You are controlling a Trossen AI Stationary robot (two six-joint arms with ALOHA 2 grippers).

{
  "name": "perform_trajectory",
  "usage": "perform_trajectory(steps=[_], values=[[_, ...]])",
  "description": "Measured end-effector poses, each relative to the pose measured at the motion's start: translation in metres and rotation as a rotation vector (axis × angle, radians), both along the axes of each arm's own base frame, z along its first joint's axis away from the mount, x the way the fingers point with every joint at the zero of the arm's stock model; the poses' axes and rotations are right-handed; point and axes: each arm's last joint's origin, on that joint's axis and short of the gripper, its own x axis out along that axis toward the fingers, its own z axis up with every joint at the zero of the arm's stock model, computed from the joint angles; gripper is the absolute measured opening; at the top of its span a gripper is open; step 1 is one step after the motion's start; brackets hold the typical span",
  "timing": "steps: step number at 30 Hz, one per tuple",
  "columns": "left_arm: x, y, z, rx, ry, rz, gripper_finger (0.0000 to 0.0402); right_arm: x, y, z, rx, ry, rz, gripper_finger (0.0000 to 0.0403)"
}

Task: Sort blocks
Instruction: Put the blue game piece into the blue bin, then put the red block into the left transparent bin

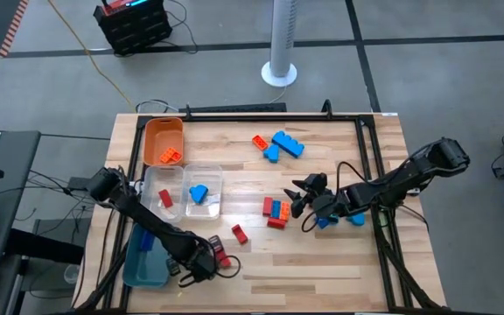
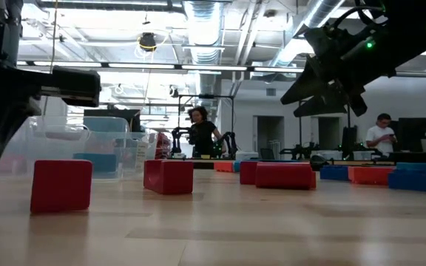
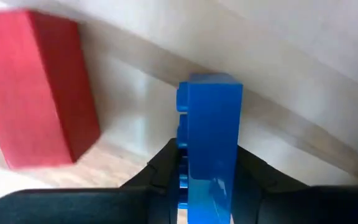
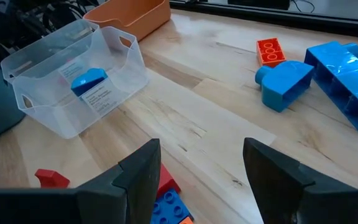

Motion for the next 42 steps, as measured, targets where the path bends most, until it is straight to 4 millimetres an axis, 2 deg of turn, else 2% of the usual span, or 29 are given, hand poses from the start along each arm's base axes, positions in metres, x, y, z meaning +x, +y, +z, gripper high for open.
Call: perform_trajectory(steps=[4, 8, 14, 17, 21, 25, 28, 30, 36, 39, 42], values=[[-0.010, 0.007, 0.010, 0.039, 0.055, 0.054, 0.0082, 0.000, 0.000, 0.000, 0.000, 0.000, 0.000, 0.0239], [-0.024, 0.018, 0.038, 0.066, 0.043, 0.157, 0.0082, 0.000, 0.000, 0.000, 0.000, 0.000, 0.000, 0.0239], [-0.050, 0.034, 0.096, -0.158, -0.006, 0.441, 0.0091, 0.000, 0.000, 0.000, 0.000, 0.001, 0.000, 0.0239], [-0.070, 0.046, 0.112, -0.192, 0.053, 0.652, 0.0093, 0.000, 0.000, 0.000, 0.000, 0.001, 0.000, 0.0239], [-0.096, 0.057, 0.104, -0.182, 0.096, 0.814, 0.0091, 0.000, 0.000, 0.000, -0.001, 0.001, 0.000, 0.0239], [-0.116, 0.059, 0.077, -0.196, 0.149, 0.898, 0.0092, 0.000, -0.002, 0.000, -0.006, 0.004, -0.004, 0.0239], [-0.124, 0.063, 0.058, -0.189, 0.183, 0.999, 0.0101, 0.001, -0.003, 0.000, -0.012, 0.008, -0.006, 0.0239], [-0.125, 0.064, 0.054, -0.181, 0.208, 1.032, 0.0115, 0.001, -0.003, 0.000, -0.014, 0.009, -0.006, 0.0239], [-0.121, 0.064, 0.065, -0.218, 0.270, 1.056, 0.0168, 0.001, -0.005, 0.000, -0.016, 0.011, -0.010, 0.0239], [-0.113, 0.063, 0.082, -0.279, 0.261, 1.020, 0.0175, 0.001, -0.005, 0.000, -0.016, 0.011, -0.010, 0.0239], [-0.100, 0.062, 0.103, -0.354, 0.142, 0.968, 0.0174, 0.001, -0.005, 0.000, -0.019, 0.011, -0.009, 0.0239]])
